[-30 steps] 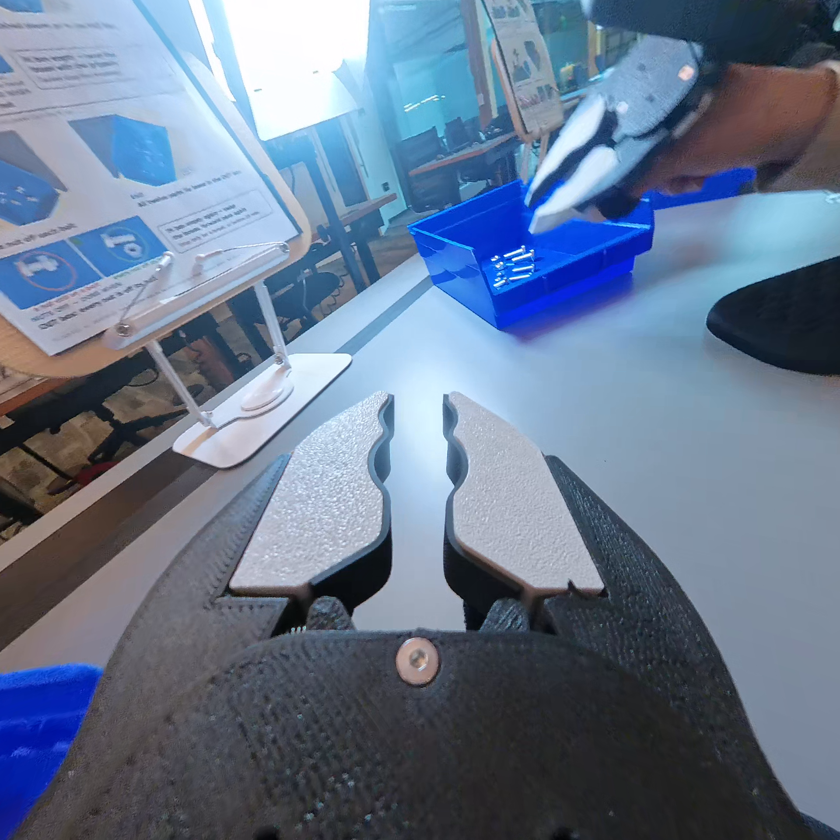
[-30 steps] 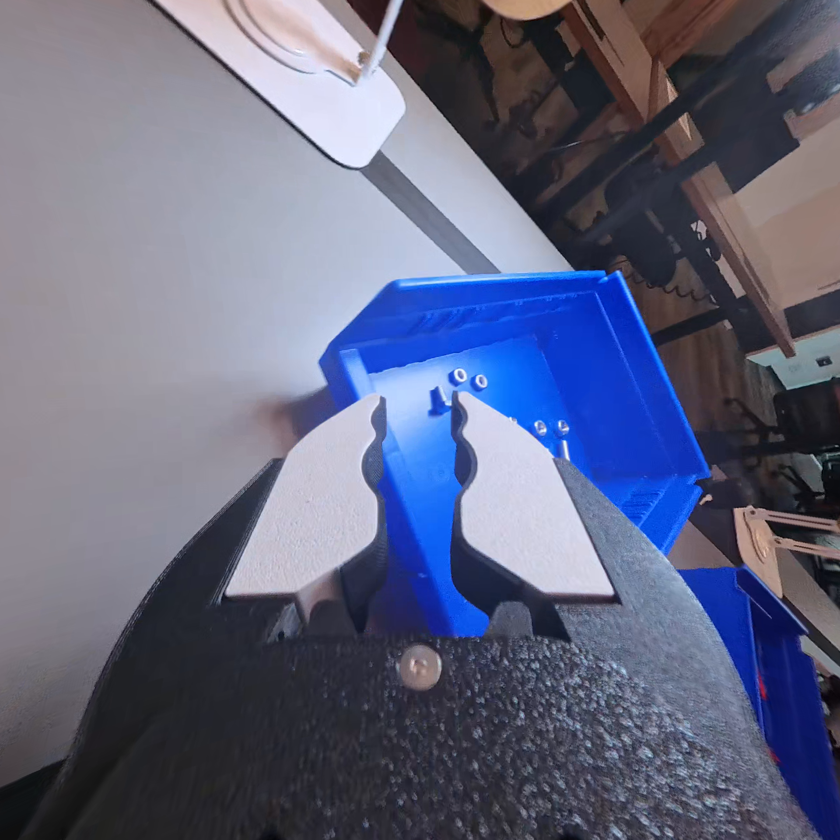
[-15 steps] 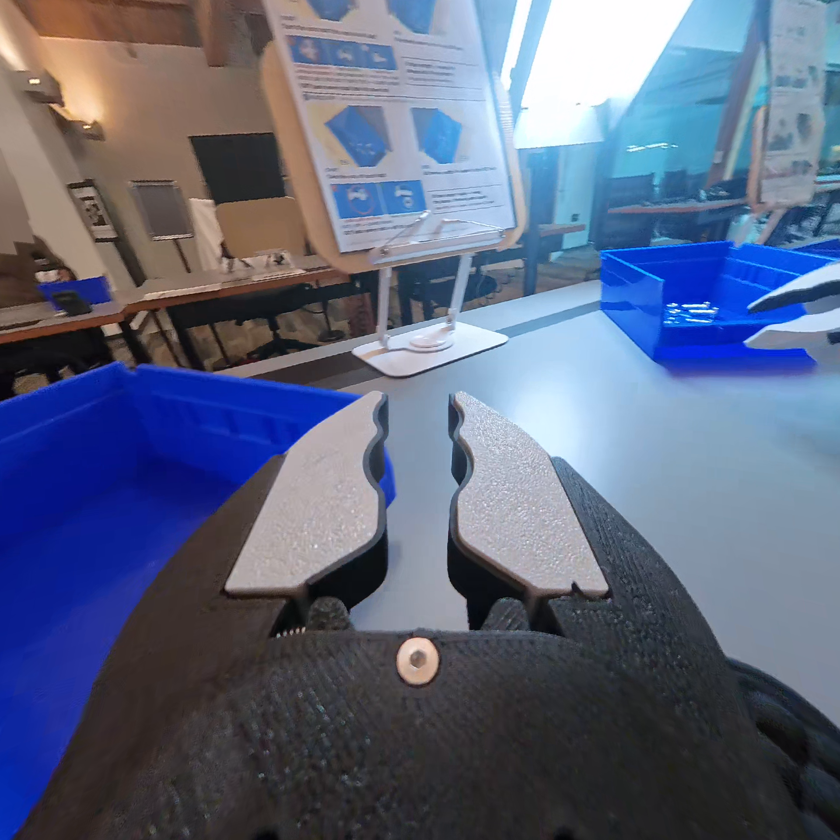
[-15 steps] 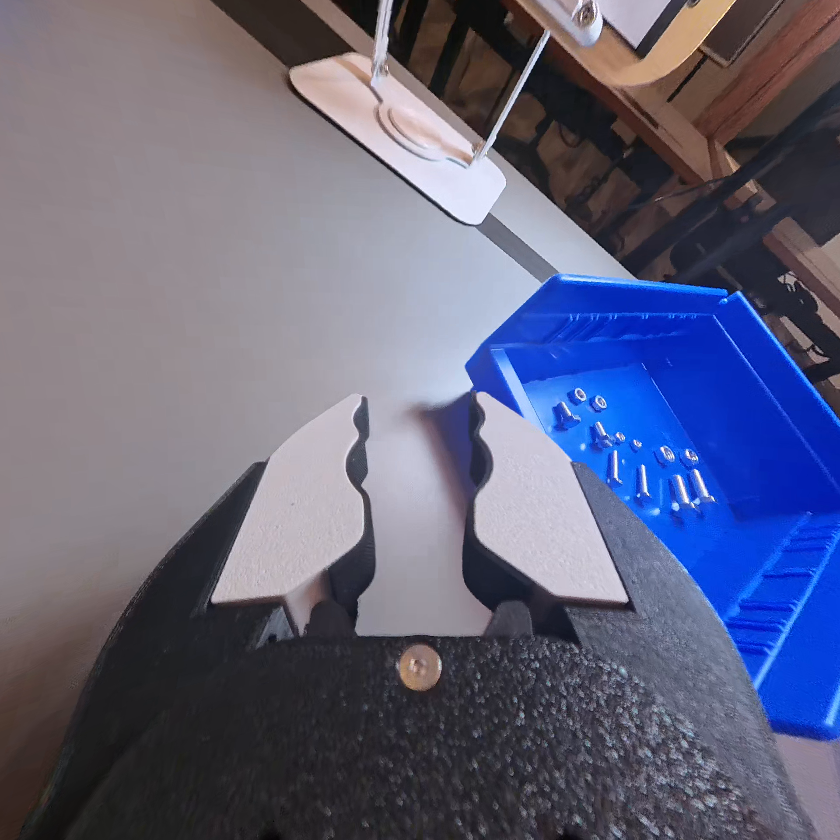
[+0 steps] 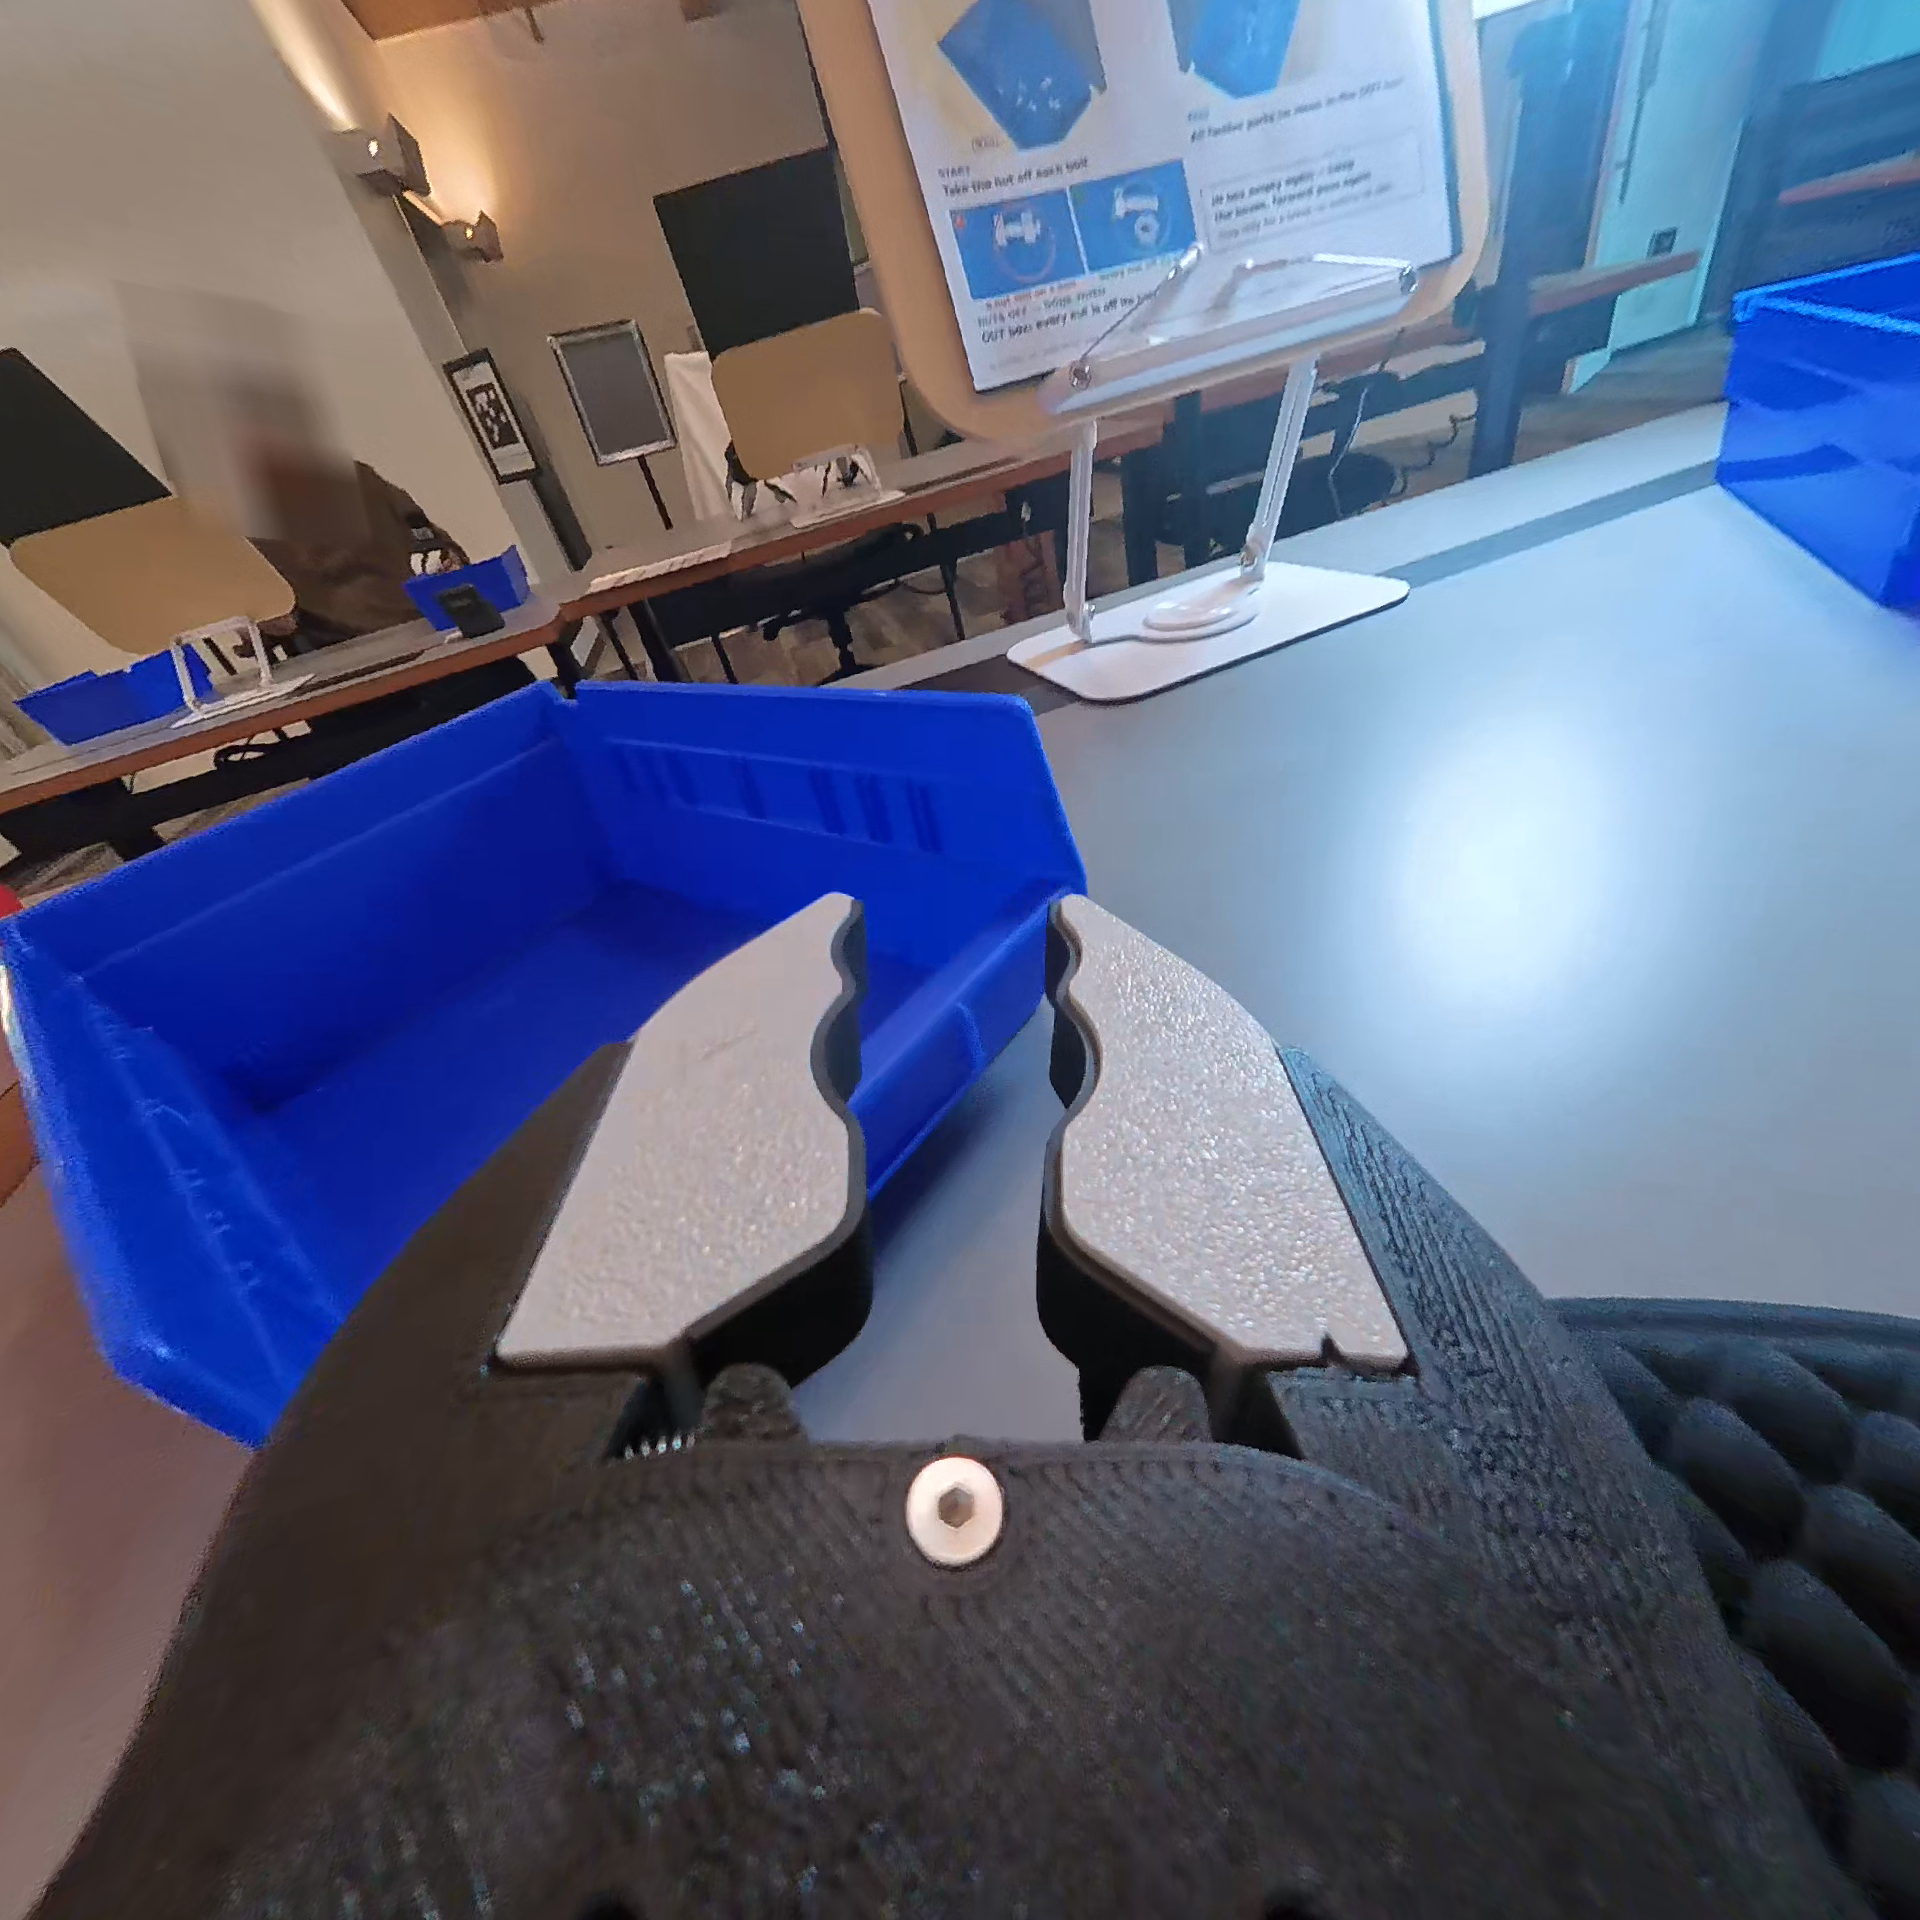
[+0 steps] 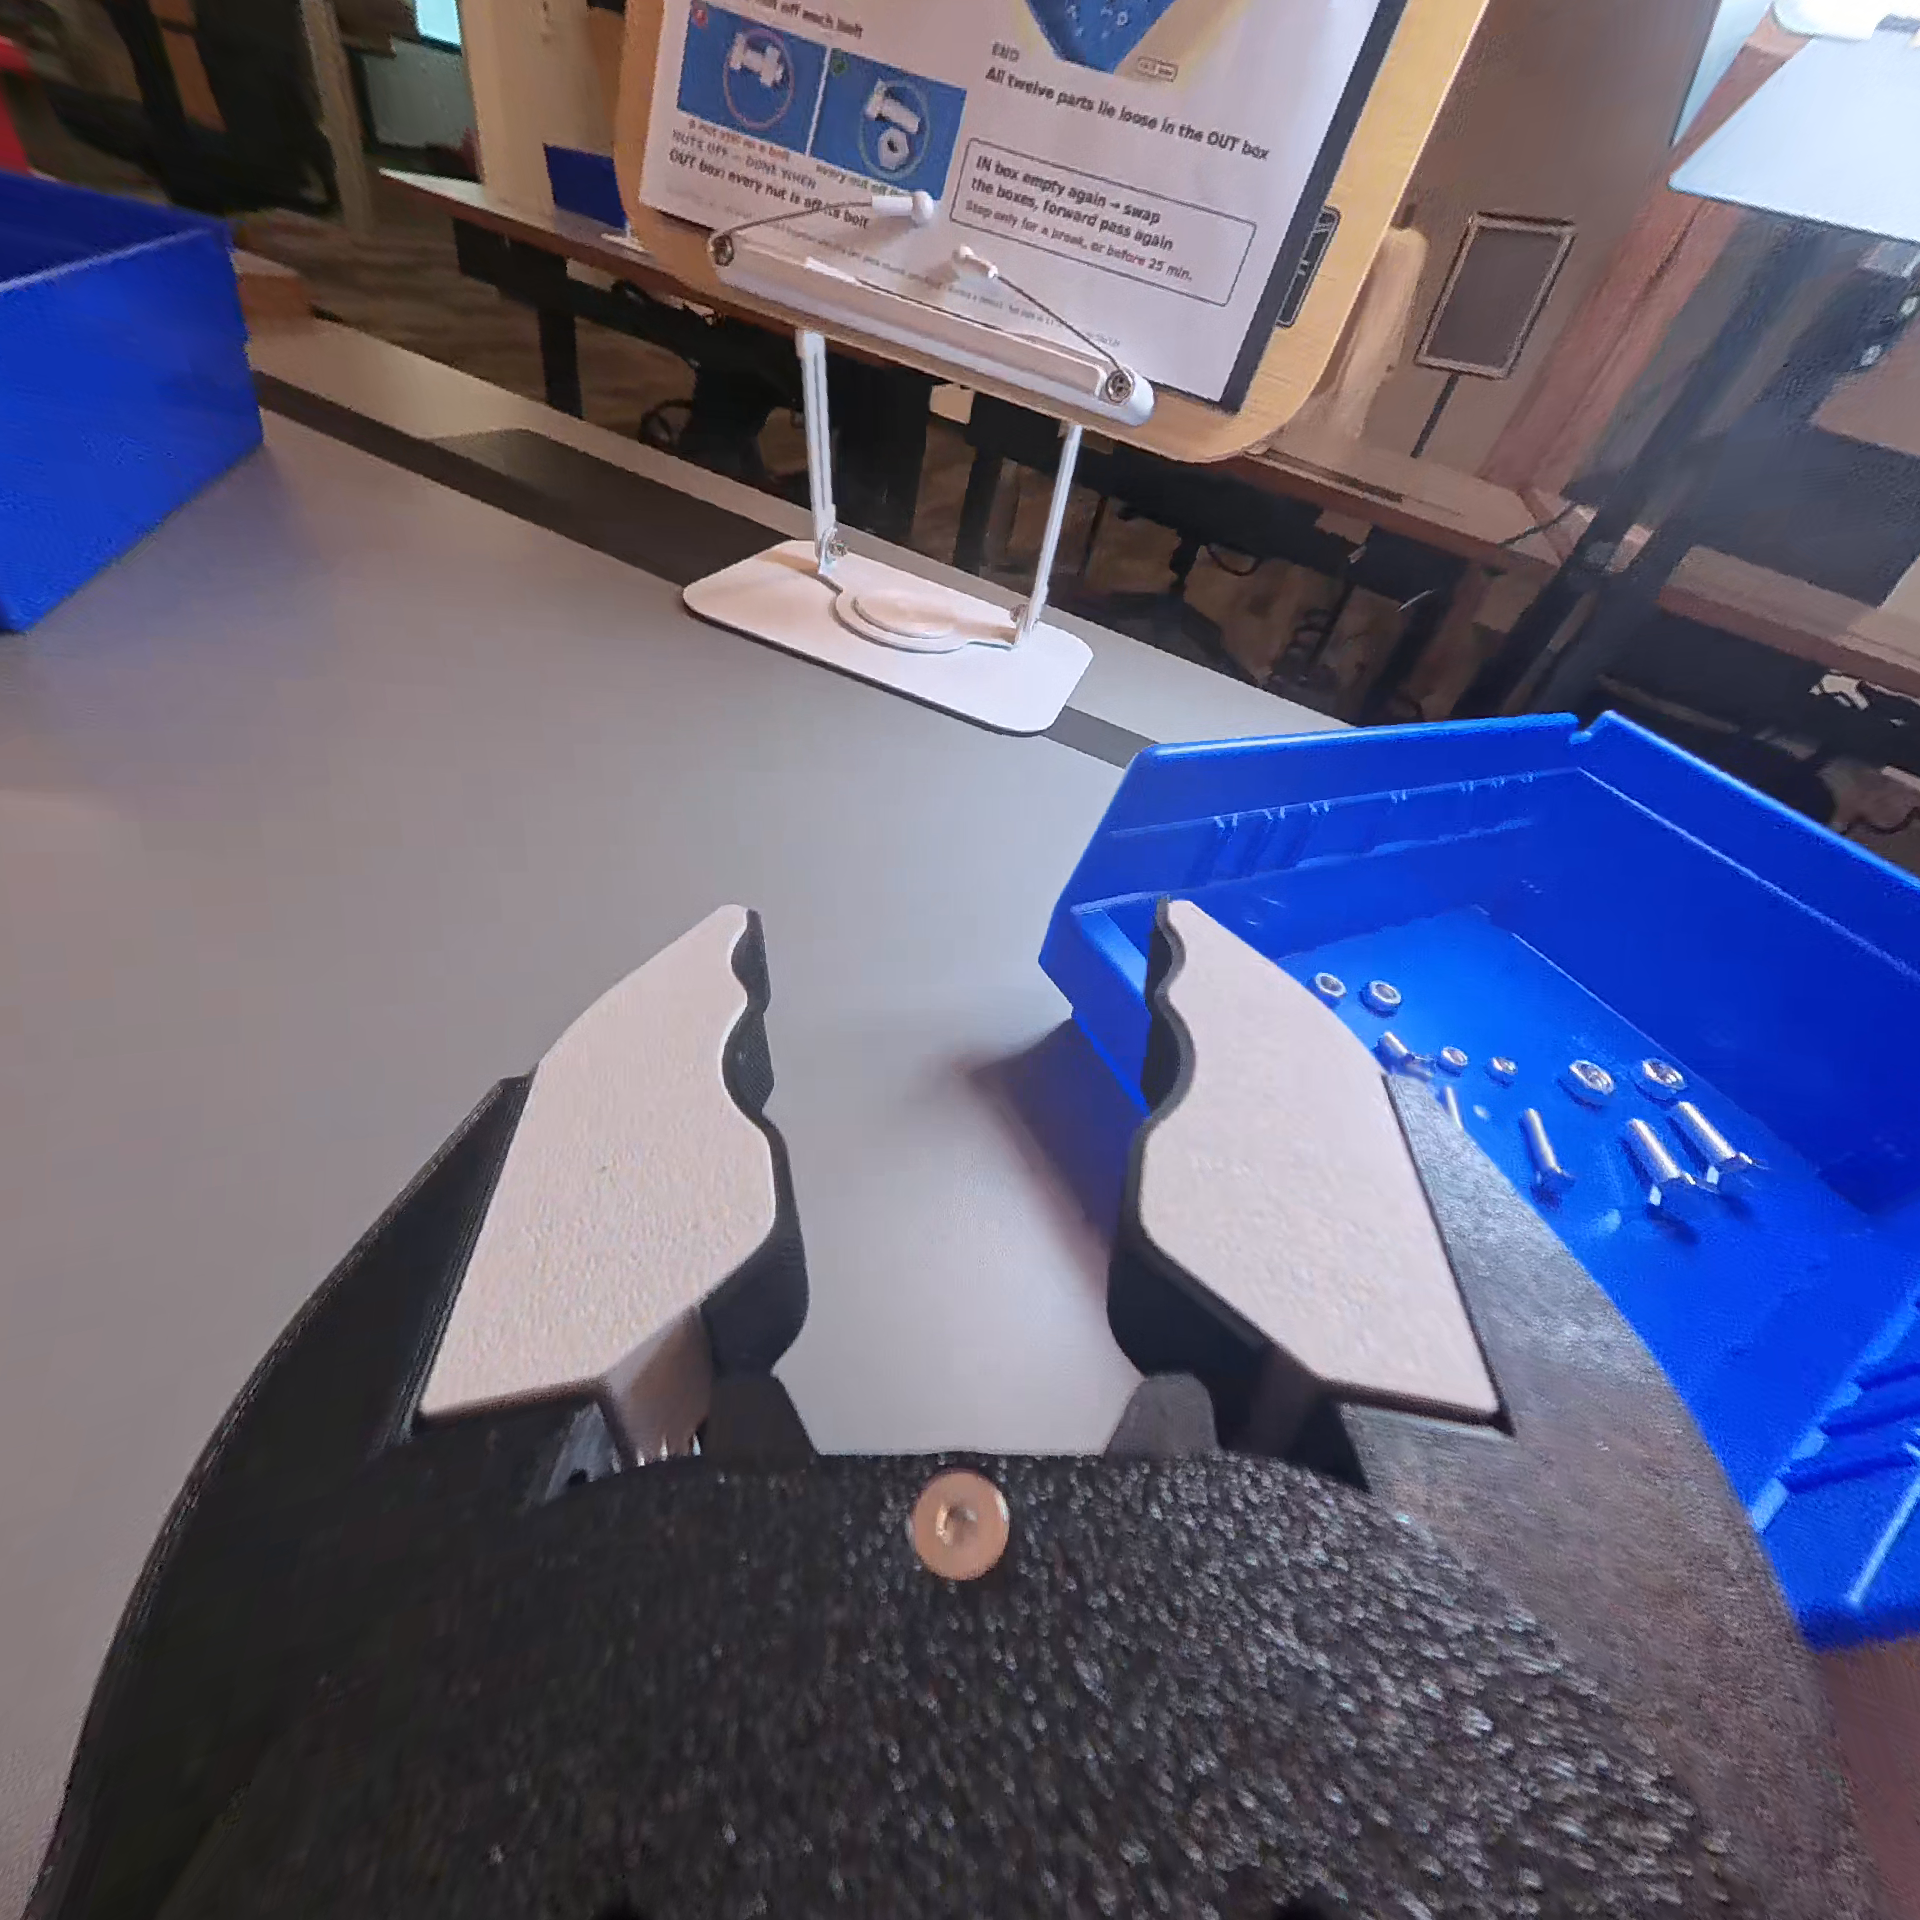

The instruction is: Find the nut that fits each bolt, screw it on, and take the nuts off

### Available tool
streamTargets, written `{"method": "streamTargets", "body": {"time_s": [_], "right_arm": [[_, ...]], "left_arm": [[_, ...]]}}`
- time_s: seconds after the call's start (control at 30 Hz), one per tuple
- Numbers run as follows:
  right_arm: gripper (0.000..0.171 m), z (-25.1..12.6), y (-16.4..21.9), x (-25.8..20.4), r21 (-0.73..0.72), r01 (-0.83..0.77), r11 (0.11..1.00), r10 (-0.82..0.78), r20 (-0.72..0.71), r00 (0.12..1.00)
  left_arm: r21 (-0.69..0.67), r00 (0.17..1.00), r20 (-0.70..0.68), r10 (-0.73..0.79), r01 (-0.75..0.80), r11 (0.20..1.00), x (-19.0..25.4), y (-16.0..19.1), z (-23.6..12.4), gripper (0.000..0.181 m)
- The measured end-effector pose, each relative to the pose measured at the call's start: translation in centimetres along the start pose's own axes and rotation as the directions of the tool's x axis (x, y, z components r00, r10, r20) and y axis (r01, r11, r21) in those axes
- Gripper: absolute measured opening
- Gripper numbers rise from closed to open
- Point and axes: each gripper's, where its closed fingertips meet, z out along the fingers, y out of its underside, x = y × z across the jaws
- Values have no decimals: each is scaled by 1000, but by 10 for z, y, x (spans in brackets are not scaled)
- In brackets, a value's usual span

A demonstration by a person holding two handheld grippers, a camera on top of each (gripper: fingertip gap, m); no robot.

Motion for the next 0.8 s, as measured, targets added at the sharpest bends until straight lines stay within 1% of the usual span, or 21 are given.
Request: {"method": "streamTargets", "body": {"time_s": [0.07, 0.13, 0.27, 0.37, 0.43, 0.47, 0.53, 0.57, 0.63, 0.7, 0.73, 0.8], "right_arm": [[70, -3, 1, 5, 4, -34, 999, 34, 3, 999], [70, -6, 3, 8, 0, -41, 999, 41, 0, 999], [69, -14, 11, 17, -21, 48, 999, -49, -48, 998], [70, -12, 25, 22, -94, 111, 989, -117, -67, 991], [71, -7, 36, 30, -162, 149, 976, -162, -74, 984], [73, -5, 42, 34, -200, 170, 965, -188, -77, 979], [75, -1, 52, 46, -276, 215, 937, -245, -80, 966], [75, 0, 55, 52, -306, 234, 923, -271, -82, 959], [75, -2, 54, 66, -339, 270, 901, -322, -107, 940], [72, -11, 40, 83, -315, 289, 904, -353, -168, 920], [71, -19, 32, 91, -290, 279, 915, -344, -202, 917], [69, -36, 23, 105, -245, 215, 945, -276, -253, 927]], "left_arm": [[-47, 1000, 13, 17, -16, 999, -3, 7, 2, 38], [-128, 998, 15, 53, -51, 991, -5, 18, 6, 46], [-317, 980, -9, 198, -190, 929, -15, 47, 17, 62], [-421, 946, -37, 321, -306, 854, -29, 64, 24, 63], [-471, 925, -59, 375, -357, 807, -37, 74, 28, 64], [-496, 918, -80, 388, -374, 784, -38, 80, 29, 64], [-537, 888, -136, 440, -439, 720, -42, 92, 29, 55], [-539, 863, -159, 480, -483, 690, -42, 93, 29, 49], [-499, 812, -205, 546, -567, 655, -35, 91, 28, 38], [-475, 785, -223, 577, -605, 639, -25, 89, 24, 36], [-460, 777, -233, 585, -618, 638, -19, 87, 21, 36], [-415, 767, -236, 596, -634, 652, -4, 80, 14, 35]]}}
